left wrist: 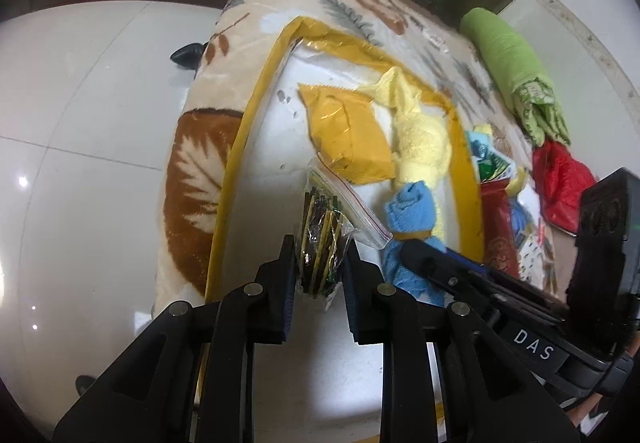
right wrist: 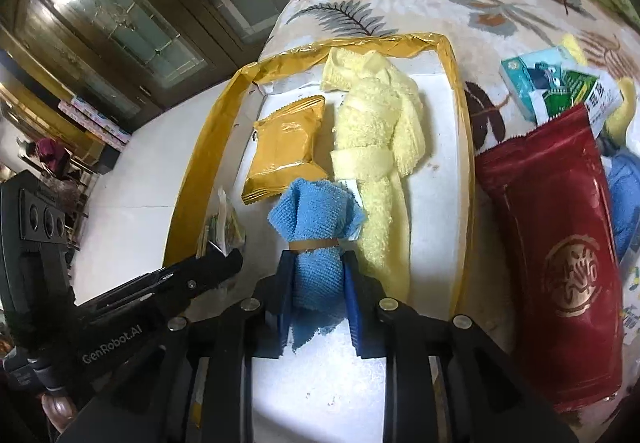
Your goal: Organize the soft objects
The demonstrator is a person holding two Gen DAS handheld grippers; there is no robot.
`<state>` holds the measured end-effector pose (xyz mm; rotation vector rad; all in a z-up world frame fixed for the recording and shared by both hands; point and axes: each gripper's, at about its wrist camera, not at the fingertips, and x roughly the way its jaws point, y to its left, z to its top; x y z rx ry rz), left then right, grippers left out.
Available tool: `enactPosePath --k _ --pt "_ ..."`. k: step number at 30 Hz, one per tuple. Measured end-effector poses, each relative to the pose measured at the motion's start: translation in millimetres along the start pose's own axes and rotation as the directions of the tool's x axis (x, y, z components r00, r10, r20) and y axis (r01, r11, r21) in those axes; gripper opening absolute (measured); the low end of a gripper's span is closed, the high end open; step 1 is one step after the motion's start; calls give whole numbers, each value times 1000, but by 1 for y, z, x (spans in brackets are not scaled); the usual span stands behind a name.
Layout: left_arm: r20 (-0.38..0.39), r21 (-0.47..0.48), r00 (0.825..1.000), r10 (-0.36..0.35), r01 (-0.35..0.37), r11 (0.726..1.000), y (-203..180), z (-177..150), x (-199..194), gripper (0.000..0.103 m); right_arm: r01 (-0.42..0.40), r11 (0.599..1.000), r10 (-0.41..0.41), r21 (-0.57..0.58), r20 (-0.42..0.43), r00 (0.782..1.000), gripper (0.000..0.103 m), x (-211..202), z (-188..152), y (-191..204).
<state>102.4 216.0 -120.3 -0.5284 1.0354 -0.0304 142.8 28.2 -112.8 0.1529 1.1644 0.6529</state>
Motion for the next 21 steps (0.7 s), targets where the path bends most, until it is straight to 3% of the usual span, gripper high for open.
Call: enactPosePath --k 1,3,4,7,11,15,21 --pt "9 -6 1000 -20 20 1000 1 0 -2 24 -11 1000 11 1 5 1000 29 -2 -1 -1" --pt "35 -26 998 -57 58 998 4 -1 -7 51 -25 1000 25 -4 25 999 42 -7 -3 -1" --pt "58 -34 996 -60 62 997 5 -1 -11 57 -25 1000 25 -7 41 999 49 -11 -4 -2" --pt "91 -43 992 -84 88 995 6 -2 -19 58 -50 999 50 -2 54 997 51 -17 -6 -2" --pt "96 -16 994 -61 63 998 1 -7 -23 58 -50 998 53 -31 104 993 51 -39 -11 6" --pt "186 -6 982 -24 26 1000 -11 -16 -37 58 -59 996 69 -62 165 984 65 -67 -21 6" --pt "113 -55 989 -93 100 994 -36 -44 -38 58 -69 995 80 -68 180 980 69 -89 -35 -8"
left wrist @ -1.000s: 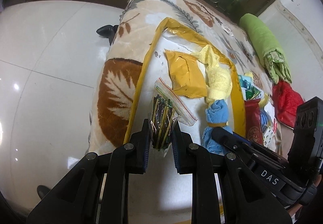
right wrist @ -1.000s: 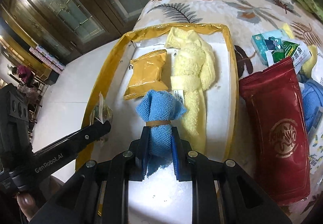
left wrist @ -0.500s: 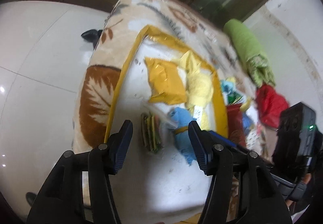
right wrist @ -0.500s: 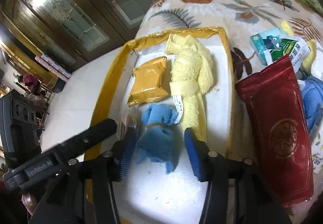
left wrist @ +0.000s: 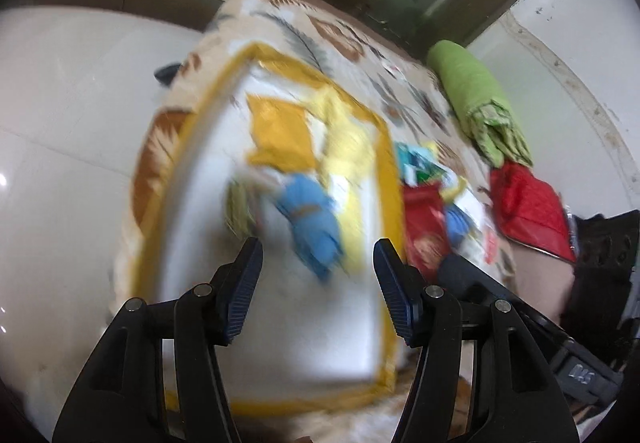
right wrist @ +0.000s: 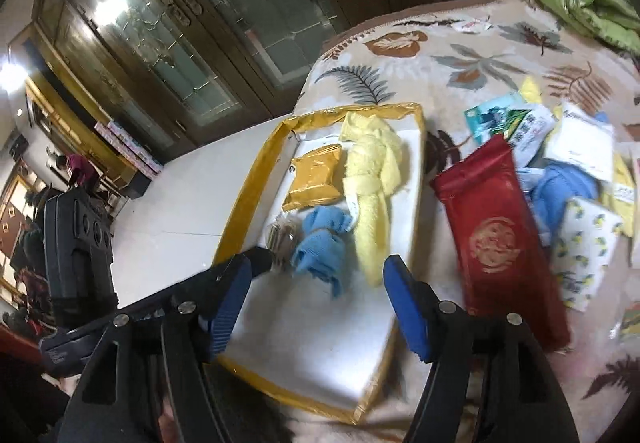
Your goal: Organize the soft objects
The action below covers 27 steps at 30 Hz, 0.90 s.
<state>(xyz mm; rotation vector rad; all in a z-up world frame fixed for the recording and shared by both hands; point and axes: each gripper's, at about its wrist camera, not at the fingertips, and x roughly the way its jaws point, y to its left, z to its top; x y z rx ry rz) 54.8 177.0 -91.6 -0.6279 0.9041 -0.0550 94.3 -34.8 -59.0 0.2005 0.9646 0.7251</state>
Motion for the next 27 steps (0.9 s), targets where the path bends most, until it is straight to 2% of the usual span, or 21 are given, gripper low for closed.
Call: enactPosePath --k 2,6,8,12,18,22,27 --pt "-12 -41 999 -31 30 999 -7 -6 -6 58 10 1000 -10 -18 3 1000 69 -10 -2 -4" --pt "24 -24 998 -60 60 998 -28 -12 -20 58 19 1000 -19 -9 4 1000 69 -24 -6 -16" --pt "24 -4 998 -61 61 998 -39 -15 -23 58 26 1000 -26 13 1 1000 69 -30 -8 -25" --pt "39 15 992 -118 118 993 -58 -26 -28 58 31 995 -32 97 4 999 69 -44 -13 -45" --pt "27 98 996 -86 83 992 -90 -36 -22 58 65 987 -71 148 39 997 69 -66 -23 -64" --pt "42 104 997 -57 53 993 -103 -42 -16 58 106 981 -117 165 59 991 69 -81 -28 -75" --pt "-11 207 1000 -20 22 978 -128 -50 4 58 148 967 -162 206 55 985 69 -93 -37 -102"
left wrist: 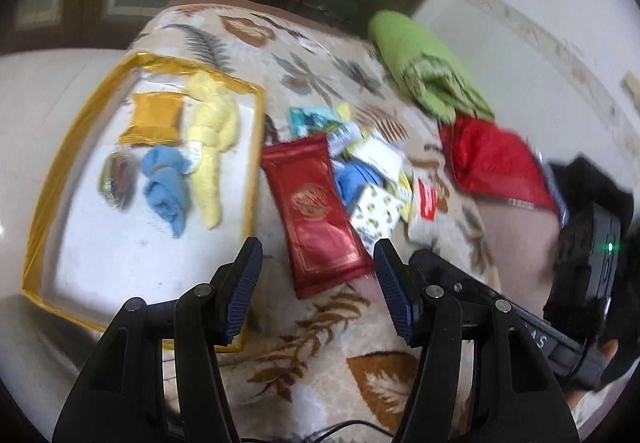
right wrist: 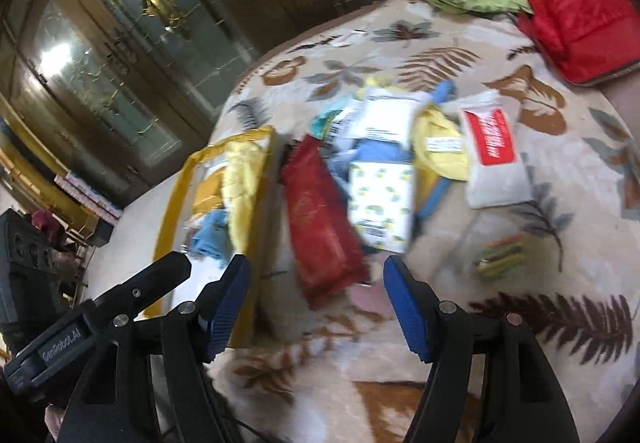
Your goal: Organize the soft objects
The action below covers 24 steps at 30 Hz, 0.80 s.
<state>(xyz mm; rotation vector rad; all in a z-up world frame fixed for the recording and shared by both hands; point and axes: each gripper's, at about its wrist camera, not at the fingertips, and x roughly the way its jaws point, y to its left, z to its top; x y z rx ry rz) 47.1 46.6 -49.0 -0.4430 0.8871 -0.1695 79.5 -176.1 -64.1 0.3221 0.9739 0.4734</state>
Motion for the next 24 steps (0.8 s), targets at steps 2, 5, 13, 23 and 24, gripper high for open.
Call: enactPosePath --k 2,5,13,23,24 --pt "-23 20 1000 -19 20 1000 -8 0 6 58 5 1000 -5 5 -18 1000 69 2 -1 -8" --pt "-32 50 999 -9 11 999 -17 0 14 58 18 1000 -18 7 -37 999 69 6 -2 -15" --pt "-43 46 999 -20 22 999 -13 2 24 58 16 999 -13 49 -62 998 69 18 -3 -28" --pt "-8 54 1000 13 -13 998 -7 11 30 58 34 999 -31 43 -48 998 69 15 7 -34" --pt "-9 62 1000 18 -17 998 -7 11 31 58 34 998 -32 44 -46 998 69 15 7 -35"
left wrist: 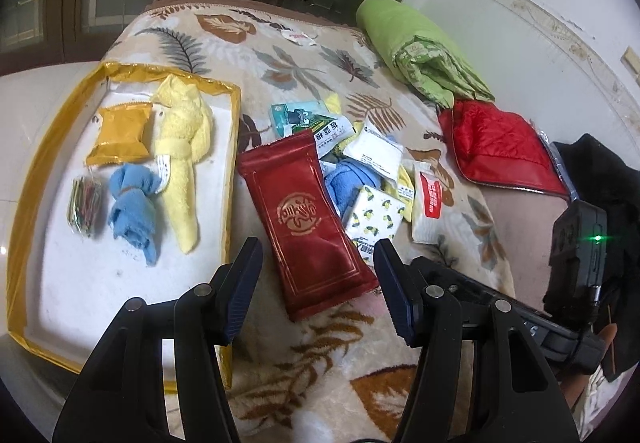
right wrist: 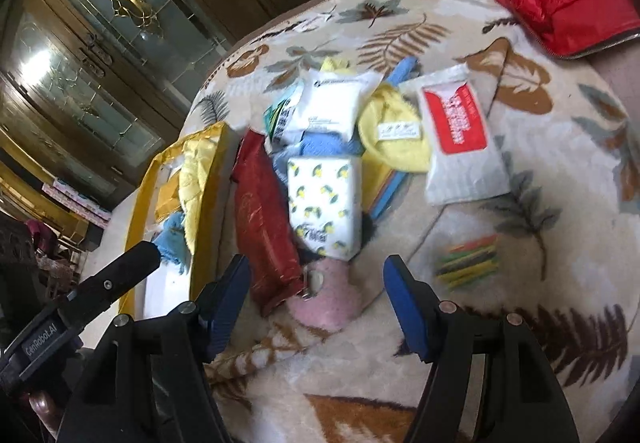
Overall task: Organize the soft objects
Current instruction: 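Grasp the dark red foil packet with the left tool while the right tool grasps the lemon-print tissue pack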
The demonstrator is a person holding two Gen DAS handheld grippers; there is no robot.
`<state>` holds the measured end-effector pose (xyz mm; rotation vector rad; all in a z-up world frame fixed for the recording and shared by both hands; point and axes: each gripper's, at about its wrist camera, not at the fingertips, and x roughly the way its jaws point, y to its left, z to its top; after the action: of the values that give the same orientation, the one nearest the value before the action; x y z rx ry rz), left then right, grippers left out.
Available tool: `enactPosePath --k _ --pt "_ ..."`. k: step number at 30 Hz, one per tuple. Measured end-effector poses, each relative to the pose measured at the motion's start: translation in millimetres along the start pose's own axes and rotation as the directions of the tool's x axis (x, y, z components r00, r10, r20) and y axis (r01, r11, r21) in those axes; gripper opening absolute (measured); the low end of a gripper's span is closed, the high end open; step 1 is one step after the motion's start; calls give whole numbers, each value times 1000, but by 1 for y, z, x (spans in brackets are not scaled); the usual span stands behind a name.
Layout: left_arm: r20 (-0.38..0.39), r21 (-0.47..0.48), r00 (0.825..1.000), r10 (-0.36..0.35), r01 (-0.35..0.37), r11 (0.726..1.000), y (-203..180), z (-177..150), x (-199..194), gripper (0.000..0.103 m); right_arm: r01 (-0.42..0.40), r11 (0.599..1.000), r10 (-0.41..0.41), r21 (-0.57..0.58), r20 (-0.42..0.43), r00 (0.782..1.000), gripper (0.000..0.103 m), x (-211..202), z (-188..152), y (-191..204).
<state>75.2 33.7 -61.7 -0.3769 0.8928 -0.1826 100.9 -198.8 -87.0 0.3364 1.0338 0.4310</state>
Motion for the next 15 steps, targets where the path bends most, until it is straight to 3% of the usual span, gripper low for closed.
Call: enactPosePath --k 9,15 --pt "-123 -41 989 -81 76 996 -3 8 29 58 -52 998 51 32 2 999 68 6 11 -6" --pt "-246 -180 967 -72 28 983 12 30 78 58 -45 997 48 63 -44 998 68 40 25 -13"
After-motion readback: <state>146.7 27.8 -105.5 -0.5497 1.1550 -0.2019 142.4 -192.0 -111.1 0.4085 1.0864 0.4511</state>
